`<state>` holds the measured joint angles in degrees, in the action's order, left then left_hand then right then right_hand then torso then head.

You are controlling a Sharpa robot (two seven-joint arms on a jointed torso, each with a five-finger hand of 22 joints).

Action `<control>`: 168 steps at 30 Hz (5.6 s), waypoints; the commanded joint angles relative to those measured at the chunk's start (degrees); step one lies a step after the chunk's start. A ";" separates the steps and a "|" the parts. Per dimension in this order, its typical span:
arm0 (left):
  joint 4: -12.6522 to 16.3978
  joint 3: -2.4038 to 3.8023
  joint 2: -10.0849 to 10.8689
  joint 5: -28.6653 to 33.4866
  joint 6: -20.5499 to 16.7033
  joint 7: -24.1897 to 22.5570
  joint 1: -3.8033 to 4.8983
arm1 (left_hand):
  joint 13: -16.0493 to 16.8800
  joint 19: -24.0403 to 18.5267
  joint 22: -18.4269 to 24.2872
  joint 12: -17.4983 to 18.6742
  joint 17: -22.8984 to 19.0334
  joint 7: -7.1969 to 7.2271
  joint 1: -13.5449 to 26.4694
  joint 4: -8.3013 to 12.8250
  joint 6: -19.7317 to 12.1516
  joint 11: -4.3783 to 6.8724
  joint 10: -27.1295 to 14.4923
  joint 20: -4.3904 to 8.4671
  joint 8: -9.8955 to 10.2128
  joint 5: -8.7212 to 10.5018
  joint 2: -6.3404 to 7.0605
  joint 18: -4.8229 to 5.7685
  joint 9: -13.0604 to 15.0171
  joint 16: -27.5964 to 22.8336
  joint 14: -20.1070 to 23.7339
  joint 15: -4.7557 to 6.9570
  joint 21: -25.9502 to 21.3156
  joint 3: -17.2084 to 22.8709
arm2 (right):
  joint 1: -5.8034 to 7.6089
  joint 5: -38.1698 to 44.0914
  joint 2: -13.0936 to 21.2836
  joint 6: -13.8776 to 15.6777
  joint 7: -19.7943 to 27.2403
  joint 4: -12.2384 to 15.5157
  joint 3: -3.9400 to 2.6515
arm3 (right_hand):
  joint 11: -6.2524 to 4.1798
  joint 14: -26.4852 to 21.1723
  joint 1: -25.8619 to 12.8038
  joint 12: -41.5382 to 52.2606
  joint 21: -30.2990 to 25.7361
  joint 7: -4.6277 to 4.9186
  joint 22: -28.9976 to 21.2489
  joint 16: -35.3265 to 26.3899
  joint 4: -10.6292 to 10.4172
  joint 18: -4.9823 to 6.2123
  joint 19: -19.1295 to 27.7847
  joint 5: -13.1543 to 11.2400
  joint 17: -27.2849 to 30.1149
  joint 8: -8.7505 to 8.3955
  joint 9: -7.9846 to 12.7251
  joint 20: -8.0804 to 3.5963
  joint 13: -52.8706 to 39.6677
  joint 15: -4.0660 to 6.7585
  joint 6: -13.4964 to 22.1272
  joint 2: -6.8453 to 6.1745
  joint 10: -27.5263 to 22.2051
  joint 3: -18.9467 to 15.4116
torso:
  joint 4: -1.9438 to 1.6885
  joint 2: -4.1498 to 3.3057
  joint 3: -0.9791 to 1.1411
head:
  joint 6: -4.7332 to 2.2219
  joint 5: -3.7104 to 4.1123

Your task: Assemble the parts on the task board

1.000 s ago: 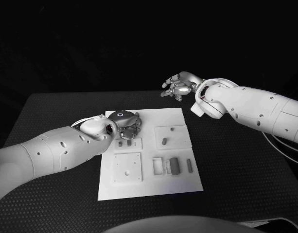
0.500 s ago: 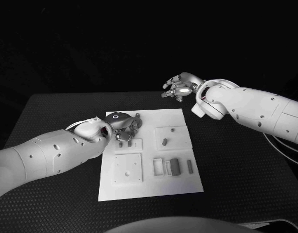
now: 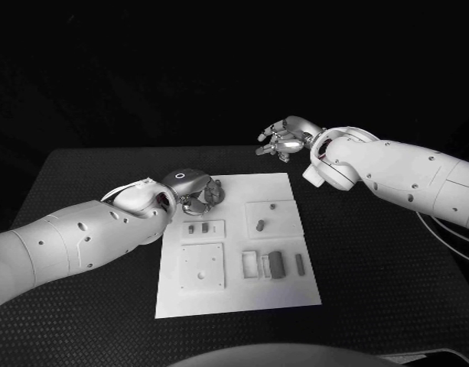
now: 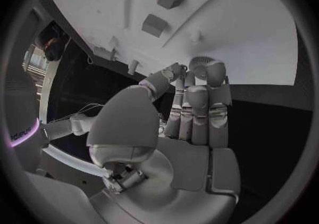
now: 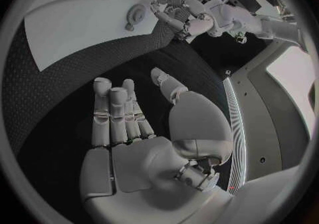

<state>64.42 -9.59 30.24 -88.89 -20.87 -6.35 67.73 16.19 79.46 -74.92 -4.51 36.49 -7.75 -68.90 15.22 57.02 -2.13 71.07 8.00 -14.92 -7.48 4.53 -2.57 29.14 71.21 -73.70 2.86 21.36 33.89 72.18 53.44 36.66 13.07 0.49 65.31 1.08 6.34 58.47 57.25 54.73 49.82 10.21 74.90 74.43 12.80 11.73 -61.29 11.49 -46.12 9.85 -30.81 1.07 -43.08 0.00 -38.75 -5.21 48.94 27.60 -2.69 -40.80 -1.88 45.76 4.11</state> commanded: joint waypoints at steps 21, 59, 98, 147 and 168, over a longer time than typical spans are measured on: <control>4.50 0.39 5.97 0.54 1.16 1.41 0.51 | 0.14 -0.16 -1.07 0.04 -0.17 0.06 -0.07 -0.34 0.57 -1.12 1.82 0.53 -0.42 -0.31 0.30 -4.81 0.01 -0.37 -0.26 0.37 0.12 0.39 | 0.00 0.37 0.71 -0.91 0.20 0.36 -0.02 | -0.18 -0.31 -0.14 0.45 -0.38 2.46 0.97 0.19 0.23 3.27 0.01 0.18 0.10 0.35 0.11 -0.36 0.13 0.12 -0.11 0.27 -0.28 0.05 | -0.25 0.03 -0.10 | -0.29 -0.24; 3.05 -1.72 3.98 -0.10 3.53 1.54 0.06 | 0.13 -0.19 -1.04 0.26 -0.28 0.04 -0.10 -0.53 0.50 -1.10 1.86 0.61 -0.41 -0.32 0.28 -4.66 -0.06 -0.42 -0.24 0.40 -0.03 0.57 | 0.00 0.37 0.58 -1.06 0.19 0.22 -0.02 | -0.18 -0.32 -0.14 0.56 -0.40 2.45 0.97 0.21 0.25 3.27 0.01 0.18 0.16 0.41 0.17 -0.36 0.26 0.12 -0.10 0.29 -0.31 0.06 | -0.02 -0.02 0.01 | 0.22 -0.04; -0.02 -2.36 2.35 -0.82 4.05 1.44 -0.63 | 0.19 -0.20 -1.04 0.33 -0.36 0.04 -0.27 -0.57 0.52 -1.07 2.04 0.70 -0.47 -0.32 0.04 -4.55 -0.10 -0.42 -0.24 0.43 -0.16 0.74 | 0.00 0.37 0.69 -1.08 0.20 0.21 -0.02 | -0.18 -0.33 -0.16 0.65 -0.42 2.45 0.98 0.24 0.26 3.27 0.00 0.18 0.22 0.46 0.22 -0.36 0.38 0.12 -0.08 0.30 -0.34 0.07 | -0.02 -0.01 0.01 | 0.39 0.25; 0.45 -2.27 5.30 1.31 3.12 2.64 -0.57 | -1.60 -1.29 -1.10 0.65 -0.44 -1.27 -0.07 0.10 -7.22 -3.71 -7.06 -1.46 2.49 0.28 3.90 -5.88 -1.79 0.06 2.28 -2.10 -1.74 -1.34 | -0.01 3.53 1.29 -1.88 0.16 0.02 -0.01 | -0.26 -0.47 0.84 0.73 -0.50 2.36 0.99 0.19 1.05 3.27 0.11 0.22 0.38 0.84 0.22 -0.41 0.74 0.19 -0.49 0.55 -0.50 0.47 | -0.11 0.01 -0.02 | 0.17 0.19; 5.02 2.36 13.96 24.12 2.15 0.83 2.45 | 0.52 -3.48 0.15 -0.80 -2.29 -2.44 0.47 -1.82 -6.14 -2.68 -3.73 -1.51 0.70 0.32 5.36 -4.87 -1.24 -3.12 4.25 -1.14 -4.59 -0.87 | -2.69 30.60 3.12 -7.10 -2.06 3.86 3.40 | 0.29 2.15 5.51 -25.94 -1.48 1.53 0.84 -0.94 3.62 3.27 -2.47 0.16 1.85 5.06 0.15 -1.05 22.83 -0.21 -6.46 0.61 2.89 1.81 | -0.24 -0.01 -0.01 | -1.15 -0.18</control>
<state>69.06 -7.36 44.03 -75.95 -19.25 -4.05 69.77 16.68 76.14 -74.82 -5.10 34.21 -9.83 -68.59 13.54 51.08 -4.71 66.86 6.54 -13.93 -7.49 9.65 -2.69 27.84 68.24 -69.77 1.43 16.78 33.00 69.71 75.92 39.52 8.29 -0.24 69.01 4.48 6.56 60.52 62.31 28.98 48.24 10.56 74.90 73.38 16.29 11.65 -63.52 11.49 -44.30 14.70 -30.73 0.09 -20.42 -0.21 -44.22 -4.68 51.69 29.35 -2.77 -40.76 -1.90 44.77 4.12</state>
